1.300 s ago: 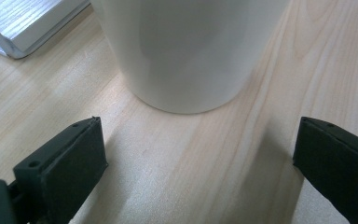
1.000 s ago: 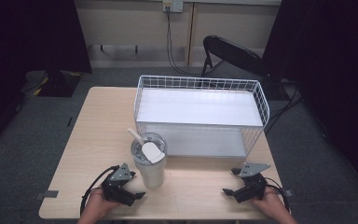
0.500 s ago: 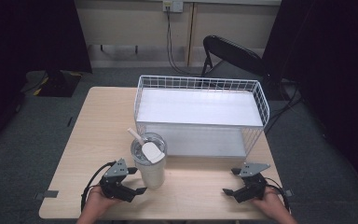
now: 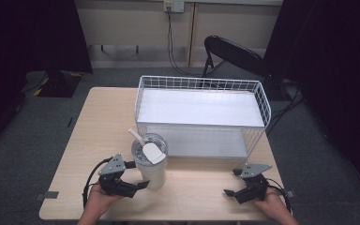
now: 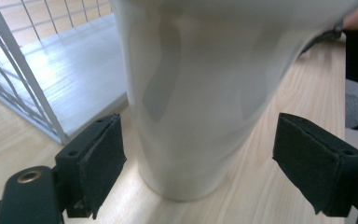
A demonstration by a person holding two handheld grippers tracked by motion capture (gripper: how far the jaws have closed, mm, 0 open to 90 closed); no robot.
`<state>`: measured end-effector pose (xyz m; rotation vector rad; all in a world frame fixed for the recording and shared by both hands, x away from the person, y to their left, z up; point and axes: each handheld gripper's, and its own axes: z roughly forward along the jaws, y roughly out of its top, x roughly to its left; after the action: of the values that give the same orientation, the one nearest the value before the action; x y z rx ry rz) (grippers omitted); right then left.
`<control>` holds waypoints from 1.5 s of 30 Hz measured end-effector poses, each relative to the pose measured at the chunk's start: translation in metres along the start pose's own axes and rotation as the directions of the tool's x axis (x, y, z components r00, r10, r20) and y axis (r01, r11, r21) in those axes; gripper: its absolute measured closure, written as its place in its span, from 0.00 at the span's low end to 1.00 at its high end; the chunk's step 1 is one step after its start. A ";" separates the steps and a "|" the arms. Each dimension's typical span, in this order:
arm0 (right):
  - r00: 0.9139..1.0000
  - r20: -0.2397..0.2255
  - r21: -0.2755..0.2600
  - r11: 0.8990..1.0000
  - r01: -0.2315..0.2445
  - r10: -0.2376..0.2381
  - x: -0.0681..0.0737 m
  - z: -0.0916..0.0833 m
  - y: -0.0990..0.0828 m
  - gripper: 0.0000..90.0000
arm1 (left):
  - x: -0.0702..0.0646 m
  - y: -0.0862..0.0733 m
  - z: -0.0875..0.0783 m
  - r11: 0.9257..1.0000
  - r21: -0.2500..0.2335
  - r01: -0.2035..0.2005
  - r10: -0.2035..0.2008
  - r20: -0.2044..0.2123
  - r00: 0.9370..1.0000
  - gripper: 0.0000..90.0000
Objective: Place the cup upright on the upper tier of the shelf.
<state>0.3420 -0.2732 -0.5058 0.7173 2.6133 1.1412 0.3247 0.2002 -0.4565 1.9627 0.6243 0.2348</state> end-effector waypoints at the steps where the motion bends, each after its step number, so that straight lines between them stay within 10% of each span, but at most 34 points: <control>1: 1.000 0.000 0.000 1.000 0.000 0.000 0.000 0.000 0.000 0.13 | 0.000 0.001 0.001 1.000 -0.011 0.005 -0.005 0.001 1.000 0.17; 12: 1.000 0.000 0.000 1.000 0.000 0.000 0.000 0.000 0.000 0.13 | -0.007 0.008 0.011 0.993 -0.107 -0.043 0.039 -0.037 0.999 0.14; 29: 1.000 0.000 0.000 1.000 0.000 0.000 0.000 0.000 0.000 0.13 | -0.015 0.014 0.033 0.958 -0.278 -0.066 0.039 -0.103 0.994 0.08; 38: 1.000 0.000 0.000 1.000 0.000 0.000 0.000 0.000 0.000 0.13 | -0.026 0.018 0.040 0.949 -0.274 -0.154 0.122 -0.130 0.984 0.09; 45: 1.000 0.000 0.000 1.000 0.000 0.000 0.000 0.000 0.000 0.13 | -0.026 0.024 0.037 0.953 -0.282 -0.111 0.087 -0.097 0.991 0.09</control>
<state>0.3421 -0.2732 -0.5058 0.7167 2.6134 1.1415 0.3260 0.1491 -0.4498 1.7109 0.5133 0.4473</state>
